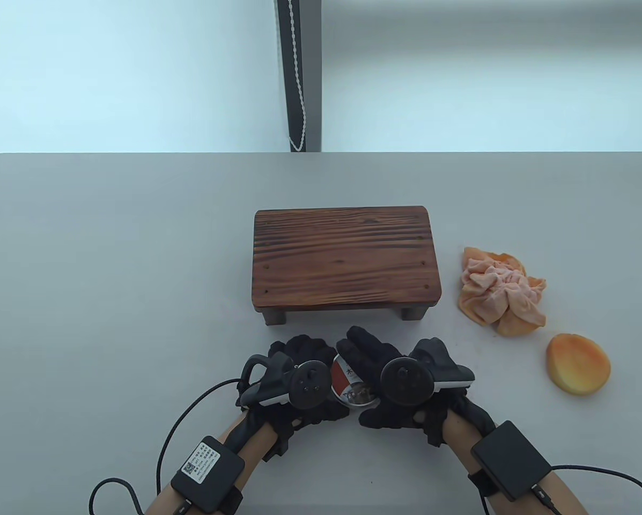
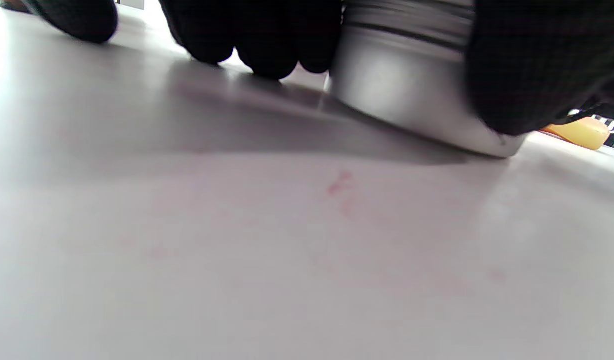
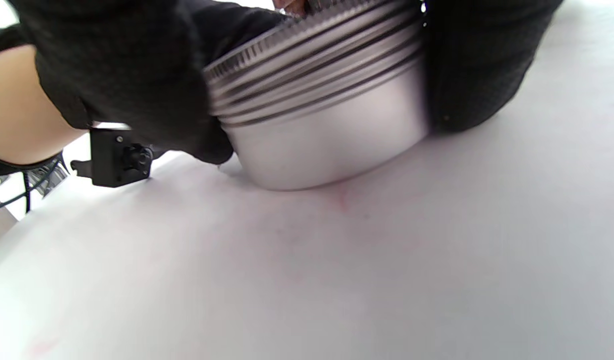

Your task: Dip and apply wood wax on stool

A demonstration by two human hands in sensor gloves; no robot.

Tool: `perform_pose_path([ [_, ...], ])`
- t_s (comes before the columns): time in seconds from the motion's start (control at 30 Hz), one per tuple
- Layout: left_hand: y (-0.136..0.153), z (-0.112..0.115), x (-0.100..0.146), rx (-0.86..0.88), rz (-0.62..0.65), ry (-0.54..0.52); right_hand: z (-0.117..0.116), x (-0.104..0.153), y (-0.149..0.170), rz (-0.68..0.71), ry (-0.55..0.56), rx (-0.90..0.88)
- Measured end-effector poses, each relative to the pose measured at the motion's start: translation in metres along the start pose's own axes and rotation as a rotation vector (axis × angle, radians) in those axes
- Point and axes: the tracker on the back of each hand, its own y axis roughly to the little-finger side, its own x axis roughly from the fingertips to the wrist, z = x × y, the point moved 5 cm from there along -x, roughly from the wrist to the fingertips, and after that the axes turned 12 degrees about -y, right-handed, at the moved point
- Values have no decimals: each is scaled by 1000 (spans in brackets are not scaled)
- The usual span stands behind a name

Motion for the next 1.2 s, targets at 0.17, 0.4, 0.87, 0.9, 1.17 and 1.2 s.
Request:
perform_pose_path([
  [0.17, 1, 0, -1, -6, 4, 1, 1, -3, 3, -126, 99, 57],
  [0.4, 0, 0, -1, -13, -1, 1, 0, 2, 2, -16, 27, -18],
  [0.87, -1, 1, -1, -15, -2, 0, 2, 0, 5, -132, 127, 28],
  [0.9, 0, 0, -1, -15, -4, 0, 2, 0, 4, -140, 150, 65],
  [1.17, 0, 0, -1, -14, -9, -1, 1, 2, 4, -48, 25, -15],
  [1.2, 0, 0, -1, -13, -6, 0, 3, 1, 4, -83, 57, -5],
])
